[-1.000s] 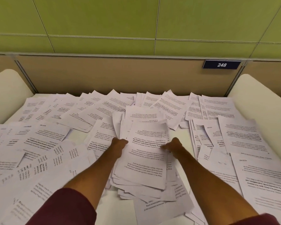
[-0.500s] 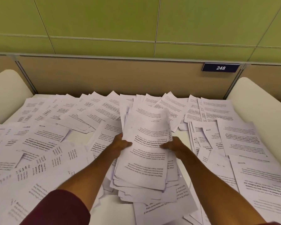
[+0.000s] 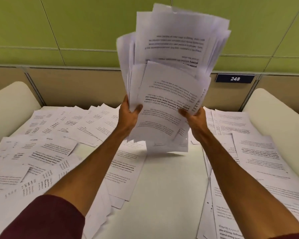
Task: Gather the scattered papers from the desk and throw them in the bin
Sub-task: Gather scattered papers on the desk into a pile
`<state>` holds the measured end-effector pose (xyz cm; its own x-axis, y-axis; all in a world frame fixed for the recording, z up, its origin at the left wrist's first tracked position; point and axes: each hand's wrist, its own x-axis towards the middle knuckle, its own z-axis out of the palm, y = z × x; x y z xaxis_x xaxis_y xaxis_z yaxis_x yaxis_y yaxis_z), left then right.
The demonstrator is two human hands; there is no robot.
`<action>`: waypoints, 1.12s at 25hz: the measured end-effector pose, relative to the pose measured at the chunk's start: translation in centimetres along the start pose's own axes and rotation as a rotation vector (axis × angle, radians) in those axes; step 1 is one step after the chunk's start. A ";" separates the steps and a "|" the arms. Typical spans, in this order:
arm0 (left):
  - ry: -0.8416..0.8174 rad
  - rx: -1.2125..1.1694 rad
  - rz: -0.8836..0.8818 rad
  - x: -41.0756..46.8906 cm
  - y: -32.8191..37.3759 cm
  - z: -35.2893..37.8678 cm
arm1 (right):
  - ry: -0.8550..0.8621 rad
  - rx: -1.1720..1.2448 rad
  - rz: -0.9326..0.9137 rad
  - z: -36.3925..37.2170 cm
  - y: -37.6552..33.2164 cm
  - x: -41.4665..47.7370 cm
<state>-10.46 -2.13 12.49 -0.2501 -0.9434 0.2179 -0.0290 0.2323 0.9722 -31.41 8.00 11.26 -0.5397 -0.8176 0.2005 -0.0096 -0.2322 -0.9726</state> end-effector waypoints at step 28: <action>-0.047 0.149 -0.248 -2.9 -4.9 1.1 | 0.115 -0.142 -0.021 -0.1 4.1 -0.9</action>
<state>-10.64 -0.32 6.98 -0.2618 -0.9646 -0.0323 -0.2356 0.0314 0.9713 -31.04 7.80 7.13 -0.6307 -0.7458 0.2145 -0.1363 -0.1657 -0.9767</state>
